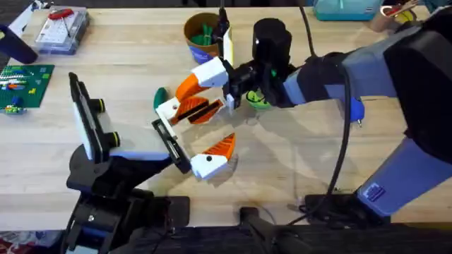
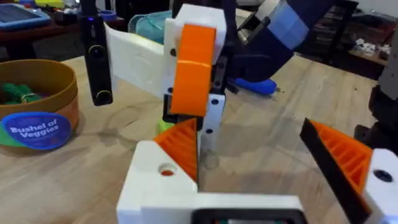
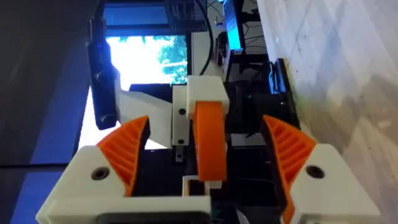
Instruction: Pick up the gripper from the table and insert it into the empty holder that is missing its gripper. Then pick up a screw, insert it into the mounting hole, and use the screwdriver to tighten it. Finally, clean up the table by picking up the vegetable and placing it into the bucket.
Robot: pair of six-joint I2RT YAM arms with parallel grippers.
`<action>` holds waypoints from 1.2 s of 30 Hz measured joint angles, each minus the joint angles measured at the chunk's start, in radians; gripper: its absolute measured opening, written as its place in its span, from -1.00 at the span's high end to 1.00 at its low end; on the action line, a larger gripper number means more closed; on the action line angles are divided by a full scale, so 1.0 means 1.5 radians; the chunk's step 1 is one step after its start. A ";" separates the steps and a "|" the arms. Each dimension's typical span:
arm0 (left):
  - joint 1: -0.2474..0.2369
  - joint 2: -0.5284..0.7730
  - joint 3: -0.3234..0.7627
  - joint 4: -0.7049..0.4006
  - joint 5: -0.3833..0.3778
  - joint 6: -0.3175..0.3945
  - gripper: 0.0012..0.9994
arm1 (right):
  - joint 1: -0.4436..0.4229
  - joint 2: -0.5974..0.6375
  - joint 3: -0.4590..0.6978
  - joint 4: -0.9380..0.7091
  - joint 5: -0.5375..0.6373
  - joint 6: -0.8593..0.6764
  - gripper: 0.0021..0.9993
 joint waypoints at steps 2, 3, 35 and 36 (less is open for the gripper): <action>0.000 0.000 0.000 0.000 0.000 0.000 -0.98 | 0.000 0.000 0.000 0.000 0.000 0.000 -0.99; 0.000 0.000 0.000 0.000 0.001 0.000 -0.98 | 0.000 0.000 0.000 0.000 0.000 0.000 -0.99; 0.000 0.000 0.000 0.000 0.002 0.000 -0.98 | -0.247 -0.501 0.070 -1.107 0.419 -0.736 -0.99; 0.000 0.000 0.000 0.000 0.002 0.000 -0.98 | -0.247 -0.507 0.091 -1.158 0.454 -0.760 -1.00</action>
